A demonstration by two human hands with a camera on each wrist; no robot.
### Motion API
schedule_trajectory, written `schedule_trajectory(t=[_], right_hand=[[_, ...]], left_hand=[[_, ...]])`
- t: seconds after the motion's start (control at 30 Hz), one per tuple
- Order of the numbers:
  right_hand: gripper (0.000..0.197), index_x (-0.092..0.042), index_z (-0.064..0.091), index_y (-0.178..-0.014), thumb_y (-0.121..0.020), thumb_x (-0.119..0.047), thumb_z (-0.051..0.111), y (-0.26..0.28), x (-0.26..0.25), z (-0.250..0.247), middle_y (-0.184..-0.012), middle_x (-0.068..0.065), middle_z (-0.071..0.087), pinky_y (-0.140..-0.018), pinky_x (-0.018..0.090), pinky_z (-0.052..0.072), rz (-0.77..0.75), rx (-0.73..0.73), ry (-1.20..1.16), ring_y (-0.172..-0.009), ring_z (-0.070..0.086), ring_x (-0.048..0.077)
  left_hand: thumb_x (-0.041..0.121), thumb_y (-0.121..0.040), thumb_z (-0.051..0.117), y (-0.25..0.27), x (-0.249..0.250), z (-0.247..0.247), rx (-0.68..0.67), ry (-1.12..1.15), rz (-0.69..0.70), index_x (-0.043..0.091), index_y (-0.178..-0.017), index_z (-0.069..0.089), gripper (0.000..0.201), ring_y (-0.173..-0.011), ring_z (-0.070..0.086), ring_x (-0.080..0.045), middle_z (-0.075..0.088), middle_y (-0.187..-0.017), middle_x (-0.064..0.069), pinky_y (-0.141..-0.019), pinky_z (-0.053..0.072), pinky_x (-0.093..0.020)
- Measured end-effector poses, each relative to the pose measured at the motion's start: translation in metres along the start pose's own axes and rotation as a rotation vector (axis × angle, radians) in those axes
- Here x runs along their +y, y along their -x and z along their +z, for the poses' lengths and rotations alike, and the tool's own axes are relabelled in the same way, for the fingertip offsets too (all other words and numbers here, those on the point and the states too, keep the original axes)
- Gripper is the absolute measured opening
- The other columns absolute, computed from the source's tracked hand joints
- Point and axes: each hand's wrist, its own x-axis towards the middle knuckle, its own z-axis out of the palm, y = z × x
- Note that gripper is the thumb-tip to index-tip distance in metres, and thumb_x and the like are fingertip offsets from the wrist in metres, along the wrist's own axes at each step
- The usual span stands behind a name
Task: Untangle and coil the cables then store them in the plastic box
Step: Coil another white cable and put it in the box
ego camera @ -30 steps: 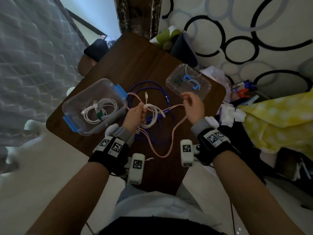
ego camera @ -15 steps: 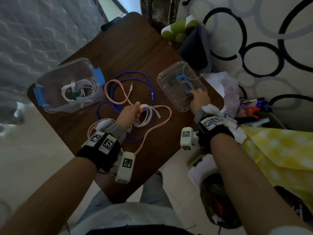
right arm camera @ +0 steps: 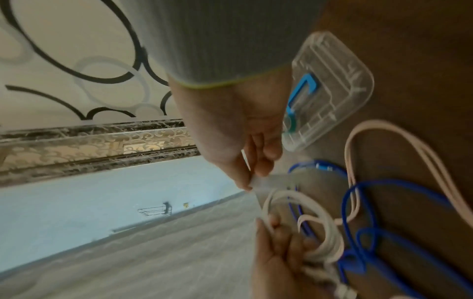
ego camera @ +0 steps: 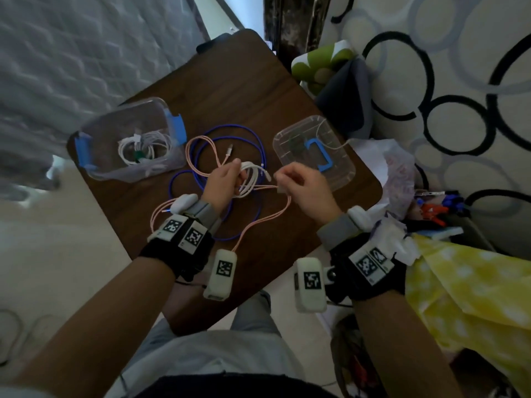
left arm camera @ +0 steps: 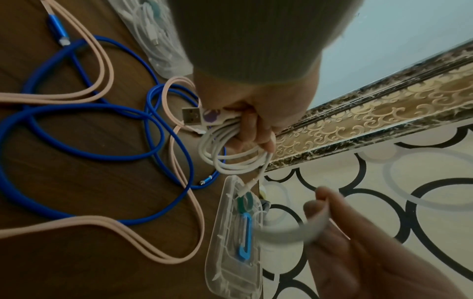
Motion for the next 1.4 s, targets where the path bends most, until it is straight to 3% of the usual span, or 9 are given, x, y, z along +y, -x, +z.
schedule_trajectory(t=[0.13, 0.4, 0.53, 0.67, 0.8, 0.87, 0.97, 1.2, 1.4], right_hand=[[0.009, -0.013, 0.060, -0.096, -0.093, -0.013, 0.052, 0.004, -0.012, 0.012, -0.076, 0.007, 0.060, -0.051, 0.018, 0.048, 0.055, -0.174, -0.285, -0.059, 0.056, 0.008], [0.007, -0.009, 0.061, -0.092, -0.091, -0.008, 0.055, 0.001, -0.005, 0.011, -0.071, 0.002, 0.063, -0.050, 0.024, 0.051, -0.060, 0.016, -0.307, -0.054, 0.060, 0.012], [0.007, -0.008, 0.059, -0.094, -0.092, -0.010, 0.053, 0.001, -0.011, 0.004, -0.079, 0.008, 0.064, -0.051, 0.020, 0.052, 0.007, 0.067, -0.386, -0.057, 0.064, 0.010], [0.007, -0.005, 0.058, -0.095, -0.092, -0.009, 0.053, 0.000, -0.013, -0.002, -0.077, 0.011, 0.065, -0.054, 0.018, 0.053, -0.007, 0.086, -0.426, -0.059, 0.066, 0.010], [0.010, -0.004, 0.058, -0.100, -0.092, -0.009, 0.053, -0.004, -0.013, -0.009, -0.081, 0.011, 0.065, -0.058, 0.018, 0.054, -0.058, 0.130, -0.453, -0.062, 0.065, 0.008], [0.016, -0.012, 0.057, -0.106, -0.090, -0.014, 0.057, -0.006, -0.006, -0.007, -0.092, 0.009, 0.066, -0.066, 0.021, 0.054, -0.028, 0.163, -0.429, -0.073, 0.065, 0.010], [0.027, -0.012, 0.059, -0.108, -0.089, -0.030, 0.059, -0.006, 0.009, -0.004, -0.102, 0.008, 0.065, -0.081, 0.031, 0.050, 0.084, 0.080, -0.311, -0.093, 0.062, 0.018], [0.007, -0.020, 0.057, -0.086, -0.089, -0.015, 0.059, 0.007, 0.024, 0.003, -0.068, -0.001, 0.058, -0.065, 0.022, 0.048, -0.097, -0.088, -0.222, -0.063, 0.057, 0.007], [0.011, -0.024, 0.055, -0.084, -0.093, -0.017, 0.054, 0.008, 0.035, 0.017, -0.075, -0.005, 0.057, -0.068, 0.023, 0.046, -0.100, -0.043, -0.169, -0.068, 0.054, 0.004]], left_hand=[[0.031, -0.098, 0.039, 0.003, -0.001, 0.002, -0.168, -0.043, -0.016, 0.021, -0.075, 0.061, 0.034, -0.061, 0.049, -0.007, 0.054, -0.068, 0.001, -0.060, 0.039, -0.021], [0.026, -0.101, 0.029, 0.018, 0.007, 0.019, -0.385, -0.034, 0.024, 0.016, -0.063, 0.051, 0.045, -0.037, 0.036, 0.000, 0.041, -0.044, 0.009, -0.042, 0.033, -0.011], [0.035, -0.100, 0.025, 0.025, 0.004, 0.018, -0.526, 0.007, -0.040, 0.013, -0.082, 0.061, 0.045, -0.040, 0.031, -0.002, 0.038, -0.045, 0.012, -0.046, 0.029, -0.016], [0.028, -0.093, 0.050, 0.026, 0.005, 0.019, -0.572, -0.373, 0.246, 0.016, -0.098, 0.063, 0.019, -0.064, 0.052, 0.004, 0.061, -0.074, 0.006, -0.064, 0.042, -0.023], [0.023, -0.094, 0.049, 0.024, 0.011, 0.019, -0.571, -0.442, 0.342, 0.014, -0.107, 0.064, 0.021, -0.089, 0.057, -0.007, 0.064, -0.100, 0.000, -0.080, 0.044, -0.026], [0.020, -0.095, 0.047, 0.023, 0.012, 0.020, -0.559, -0.407, 0.353, 0.015, -0.103, 0.065, 0.020, -0.080, 0.054, 0.006, 0.061, -0.093, 0.007, -0.071, 0.041, -0.014], [0.017, -0.095, 0.045, 0.022, 0.011, 0.019, -0.508, -0.291, 0.295, 0.020, -0.087, 0.063, 0.020, -0.052, 0.046, 0.005, 0.049, -0.065, 0.006, -0.054, 0.036, -0.010], [0.019, -0.095, 0.048, 0.020, 0.001, 0.022, -0.542, -0.361, 0.207, 0.002, -0.094, 0.063, 0.022, -0.045, 0.050, 0.001, 0.054, -0.050, 0.009, -0.052, 0.041, -0.015], [0.019, -0.089, 0.058, 0.026, -0.008, 0.026, -0.409, -0.246, 0.187, 0.007, -0.096, 0.069, 0.017, -0.063, 0.065, -0.001, 0.069, -0.076, 0.001, -0.062, 0.050, -0.012]])
